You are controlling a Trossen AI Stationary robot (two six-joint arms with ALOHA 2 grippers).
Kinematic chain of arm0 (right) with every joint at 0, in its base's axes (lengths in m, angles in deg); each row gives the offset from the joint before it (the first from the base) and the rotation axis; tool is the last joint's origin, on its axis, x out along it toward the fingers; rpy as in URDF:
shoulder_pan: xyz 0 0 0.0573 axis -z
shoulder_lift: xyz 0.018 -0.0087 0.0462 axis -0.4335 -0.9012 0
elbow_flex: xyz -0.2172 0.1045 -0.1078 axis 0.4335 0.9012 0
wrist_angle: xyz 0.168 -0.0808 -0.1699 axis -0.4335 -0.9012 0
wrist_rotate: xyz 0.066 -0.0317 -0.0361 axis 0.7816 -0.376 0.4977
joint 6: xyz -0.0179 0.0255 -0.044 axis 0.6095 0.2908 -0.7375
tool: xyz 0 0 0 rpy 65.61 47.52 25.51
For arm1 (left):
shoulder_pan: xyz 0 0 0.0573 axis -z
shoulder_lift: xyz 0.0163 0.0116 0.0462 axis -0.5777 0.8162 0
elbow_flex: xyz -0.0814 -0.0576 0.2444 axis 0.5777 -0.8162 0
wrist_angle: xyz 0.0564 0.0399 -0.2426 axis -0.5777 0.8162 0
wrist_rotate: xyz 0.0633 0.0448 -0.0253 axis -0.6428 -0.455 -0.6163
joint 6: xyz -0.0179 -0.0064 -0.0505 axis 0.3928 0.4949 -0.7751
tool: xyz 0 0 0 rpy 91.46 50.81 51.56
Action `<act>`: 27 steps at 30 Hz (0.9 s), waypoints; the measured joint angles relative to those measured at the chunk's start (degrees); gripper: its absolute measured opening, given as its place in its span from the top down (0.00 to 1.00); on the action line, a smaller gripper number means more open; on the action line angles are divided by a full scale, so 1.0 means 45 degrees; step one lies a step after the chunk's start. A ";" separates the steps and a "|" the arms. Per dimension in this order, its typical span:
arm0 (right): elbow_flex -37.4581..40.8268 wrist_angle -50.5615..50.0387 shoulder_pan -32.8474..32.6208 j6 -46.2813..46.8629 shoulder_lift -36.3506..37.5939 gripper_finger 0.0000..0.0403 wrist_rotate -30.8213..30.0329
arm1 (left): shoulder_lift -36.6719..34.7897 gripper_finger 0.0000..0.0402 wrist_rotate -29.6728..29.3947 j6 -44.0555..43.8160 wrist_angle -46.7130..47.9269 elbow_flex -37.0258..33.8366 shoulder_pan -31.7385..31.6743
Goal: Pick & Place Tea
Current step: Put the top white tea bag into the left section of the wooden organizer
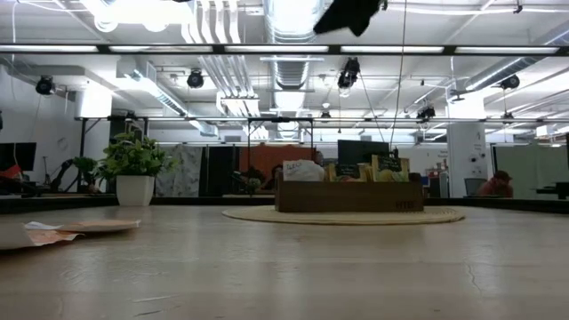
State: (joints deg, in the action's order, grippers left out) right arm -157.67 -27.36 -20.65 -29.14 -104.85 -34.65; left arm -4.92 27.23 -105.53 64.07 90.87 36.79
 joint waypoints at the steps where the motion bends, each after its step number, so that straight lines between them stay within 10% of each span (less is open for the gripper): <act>1: 0.0204 0.0203 -0.0311 0.0242 0.0265 0.98 0.0000 | 0.0001 0.37 0.0000 -0.0084 0.0030 0.0000 0.0001; 12: 0.1653 0.2305 -0.4143 0.2653 0.1672 0.98 -0.2650 | 0.0175 0.37 -0.0079 -0.0772 0.1708 0.0000 0.0951; 27: 0.1961 0.2306 -0.4459 0.3692 0.1670 0.98 -0.3405 | 0.2902 0.38 -0.1994 -0.0666 0.5118 0.0000 0.4407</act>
State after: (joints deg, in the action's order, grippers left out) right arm -148.84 -16.98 -40.71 -12.52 -97.33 -49.97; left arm 8.14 18.26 -108.52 87.10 90.87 56.62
